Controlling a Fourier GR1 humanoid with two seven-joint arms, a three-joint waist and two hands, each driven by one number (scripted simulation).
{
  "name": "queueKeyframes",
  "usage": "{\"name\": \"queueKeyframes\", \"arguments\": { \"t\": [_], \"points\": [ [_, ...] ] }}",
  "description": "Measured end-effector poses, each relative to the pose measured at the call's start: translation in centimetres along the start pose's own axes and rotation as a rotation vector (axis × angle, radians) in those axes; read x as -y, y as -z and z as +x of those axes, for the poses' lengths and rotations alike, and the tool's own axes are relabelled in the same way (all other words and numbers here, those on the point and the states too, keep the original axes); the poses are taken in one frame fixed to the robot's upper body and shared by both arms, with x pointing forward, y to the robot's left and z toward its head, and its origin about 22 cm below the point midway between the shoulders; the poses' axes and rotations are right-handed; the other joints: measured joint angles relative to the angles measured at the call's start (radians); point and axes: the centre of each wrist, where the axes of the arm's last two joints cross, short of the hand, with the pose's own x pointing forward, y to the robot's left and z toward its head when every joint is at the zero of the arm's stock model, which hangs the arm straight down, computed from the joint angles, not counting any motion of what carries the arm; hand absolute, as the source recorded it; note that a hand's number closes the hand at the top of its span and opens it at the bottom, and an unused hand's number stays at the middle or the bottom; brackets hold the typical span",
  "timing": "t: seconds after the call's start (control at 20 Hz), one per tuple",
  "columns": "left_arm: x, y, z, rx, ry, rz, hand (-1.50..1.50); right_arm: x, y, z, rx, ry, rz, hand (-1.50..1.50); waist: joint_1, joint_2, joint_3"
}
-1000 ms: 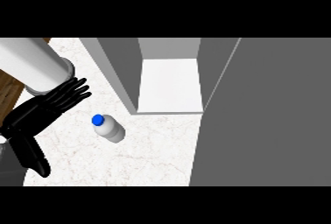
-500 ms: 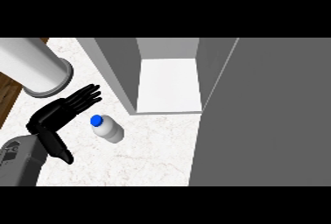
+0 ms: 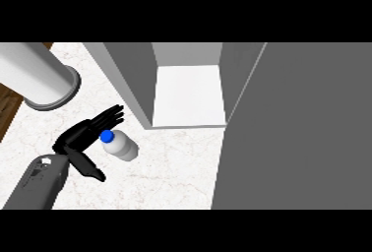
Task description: Pick up the bottled water, place it into the cabinet and close the cabinet
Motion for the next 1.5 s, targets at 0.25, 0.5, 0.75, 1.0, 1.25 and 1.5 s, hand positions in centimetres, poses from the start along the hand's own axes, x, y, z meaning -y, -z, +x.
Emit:
{"name": "queueKeyframes", "arguments": {
  "t": [0.25,0.5,0.75,1.0,1.25,1.5],
  "points": [
    [0.5,0.4,-2.0,-0.007,-0.001,0.032,-1.50,-0.1,0.0,0.1,0.005,0.004,-0.002,-1.50,-0.004,0.000,-0.001],
    [0.9,0.5,-3.4,-0.003,0.002,0.063,-1.50,-0.3,0.1,0.2,0.007,0.007,0.003,-1.50,-0.010,0.002,-0.001],
    [1.8,1.1,-4.6,0.020,-0.002,0.078,-1.50,-0.1,-0.1,0.0,0.003,-0.007,-0.002,-1.50,-0.015,0.003,-0.002],
    [2.2,2.3,-4.7,0.052,-0.021,0.099,-1.50,0.1,-0.2,0.0,0.003,-0.021,0.000,-1.50,-0.017,0.004,-0.001],
    [3.6,2.3,-6.3,0.011,-0.061,0.094,1.50,-0.3,-0.2,-0.2,0.013,0.000,0.010,-1.50,-0.017,0.010,-0.005],
    [4.2,3.9,-5.7,0.063,-0.063,0.036,1.50,-0.3,-0.2,-0.1,0.006,-0.003,0.010,-1.50,-0.017,0.004,-0.003]
  ]
}}
